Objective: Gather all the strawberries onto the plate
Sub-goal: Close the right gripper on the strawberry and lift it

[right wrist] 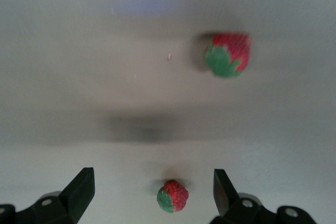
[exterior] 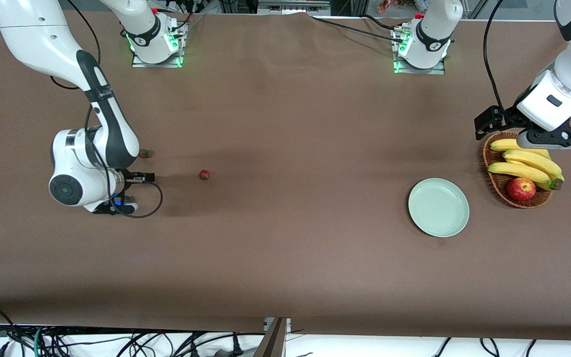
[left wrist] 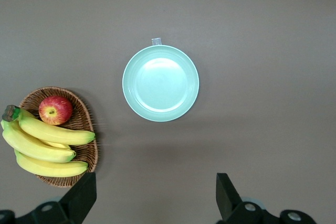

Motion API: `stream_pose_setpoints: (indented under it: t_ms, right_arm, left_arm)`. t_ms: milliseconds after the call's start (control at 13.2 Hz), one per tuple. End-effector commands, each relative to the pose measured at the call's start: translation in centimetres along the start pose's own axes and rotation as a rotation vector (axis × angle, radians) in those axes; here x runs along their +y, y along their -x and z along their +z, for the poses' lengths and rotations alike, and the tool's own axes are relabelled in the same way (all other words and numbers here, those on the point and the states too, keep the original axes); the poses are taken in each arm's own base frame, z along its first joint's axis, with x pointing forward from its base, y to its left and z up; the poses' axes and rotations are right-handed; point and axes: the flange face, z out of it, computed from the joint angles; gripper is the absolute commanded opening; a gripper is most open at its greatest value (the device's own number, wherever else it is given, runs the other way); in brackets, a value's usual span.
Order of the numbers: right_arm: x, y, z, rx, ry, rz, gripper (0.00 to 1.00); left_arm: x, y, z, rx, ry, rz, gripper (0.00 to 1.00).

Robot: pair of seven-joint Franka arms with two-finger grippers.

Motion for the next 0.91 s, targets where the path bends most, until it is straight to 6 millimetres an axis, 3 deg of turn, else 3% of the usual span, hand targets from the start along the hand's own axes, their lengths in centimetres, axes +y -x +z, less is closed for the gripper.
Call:
stream_pose_setpoints:
  t_ms: [0,455,834]
  right_arm:
    - [0.2,3.8,1.2,0.024,0.003,0.003,1.0]
    - [0.3,7.5,5.7,0.068,0.001,-0.016,1.0]
    - [0.5,7.7,6.2,0.099,0.001,-0.023,0.97]
  left_arm:
    - [0.5,0.3,-0.6,-0.012,0.006,0.006,1.0]
    - [0.4,0.7,-0.6,-0.033,0.004,0.006,1.0]
    - [0.5,0.7,-0.6,-0.033,0.004,0.008,1.0]
